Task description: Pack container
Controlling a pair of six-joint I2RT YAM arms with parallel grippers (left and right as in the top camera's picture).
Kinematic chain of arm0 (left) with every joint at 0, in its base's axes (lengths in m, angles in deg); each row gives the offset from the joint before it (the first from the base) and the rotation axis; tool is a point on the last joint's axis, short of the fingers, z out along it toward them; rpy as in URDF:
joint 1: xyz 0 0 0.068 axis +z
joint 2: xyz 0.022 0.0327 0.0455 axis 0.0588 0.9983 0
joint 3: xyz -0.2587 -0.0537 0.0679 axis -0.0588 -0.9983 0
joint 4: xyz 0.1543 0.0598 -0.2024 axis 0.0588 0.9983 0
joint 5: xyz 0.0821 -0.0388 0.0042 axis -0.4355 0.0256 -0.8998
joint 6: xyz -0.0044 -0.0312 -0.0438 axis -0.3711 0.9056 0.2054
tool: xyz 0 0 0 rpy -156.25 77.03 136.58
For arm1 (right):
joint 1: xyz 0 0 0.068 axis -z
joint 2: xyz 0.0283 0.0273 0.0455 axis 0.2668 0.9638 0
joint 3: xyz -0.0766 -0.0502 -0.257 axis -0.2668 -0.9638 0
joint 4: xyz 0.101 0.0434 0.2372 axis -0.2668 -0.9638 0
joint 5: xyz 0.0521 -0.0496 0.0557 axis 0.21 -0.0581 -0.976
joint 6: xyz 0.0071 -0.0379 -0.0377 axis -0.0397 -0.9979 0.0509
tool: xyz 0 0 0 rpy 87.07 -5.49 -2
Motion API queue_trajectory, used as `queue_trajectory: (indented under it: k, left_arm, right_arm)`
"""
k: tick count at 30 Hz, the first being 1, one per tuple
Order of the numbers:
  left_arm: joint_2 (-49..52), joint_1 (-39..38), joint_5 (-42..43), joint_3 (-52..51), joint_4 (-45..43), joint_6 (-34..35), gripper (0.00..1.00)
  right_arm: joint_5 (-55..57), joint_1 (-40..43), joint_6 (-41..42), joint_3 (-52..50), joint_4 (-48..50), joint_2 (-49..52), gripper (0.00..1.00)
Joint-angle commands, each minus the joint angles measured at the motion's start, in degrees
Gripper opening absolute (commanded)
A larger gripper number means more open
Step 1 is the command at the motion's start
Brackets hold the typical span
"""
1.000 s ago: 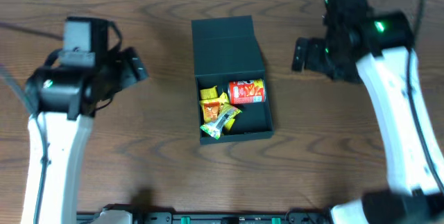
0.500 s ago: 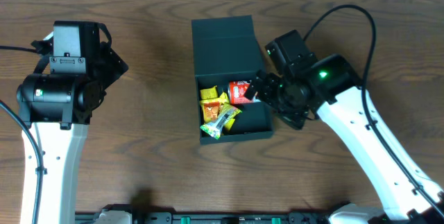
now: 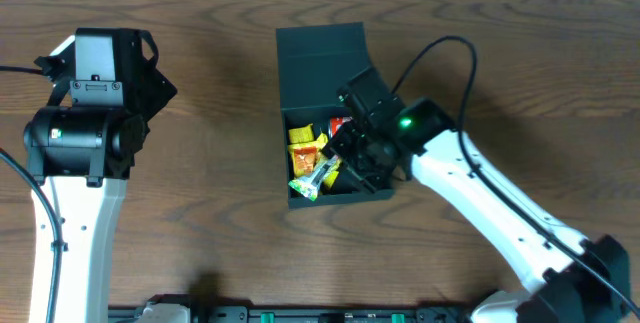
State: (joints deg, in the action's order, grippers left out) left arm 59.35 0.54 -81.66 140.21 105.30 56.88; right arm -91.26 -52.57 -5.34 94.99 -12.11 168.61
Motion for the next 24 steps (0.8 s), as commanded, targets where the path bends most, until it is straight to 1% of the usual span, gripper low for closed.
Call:
queue_trajectory:
  k: [1,3,7,15,21,24]
  left_arm:
    - [0.33,0.20,-1.86,0.72,-0.20,0.22,0.96]
    - [0.33,0.20,-1.86,0.72,-0.57,0.24,0.95]
    - [0.33,0.20,-1.84,0.72,-2.12,0.24,0.96]
    - [0.33,0.20,-1.97,0.72,-3.28,0.35,0.95]
    - [0.33,0.20,-4.87,0.72,-4.35,0.37,0.96]
    - [0.33,0.20,-4.92,0.72,-4.79,0.35,0.95]
  right_arm:
    - [-0.42,-1.81,3.65,-2.80,2.14,0.00,0.58]
    - [-0.26,-2.86,4.79,-5.14,4.52,0.00,0.56]
    - [2.51,-4.17,4.79,-7.52,10.56,0.00,0.47]
    - [6.88,-4.94,8.28,-7.54,11.19,0.00,0.49]
    - [9.77,-5.77,10.45,-7.61,12.98,0.15,0.49]
    - [11.15,-6.75,11.74,-7.63,13.84,0.22,0.48]
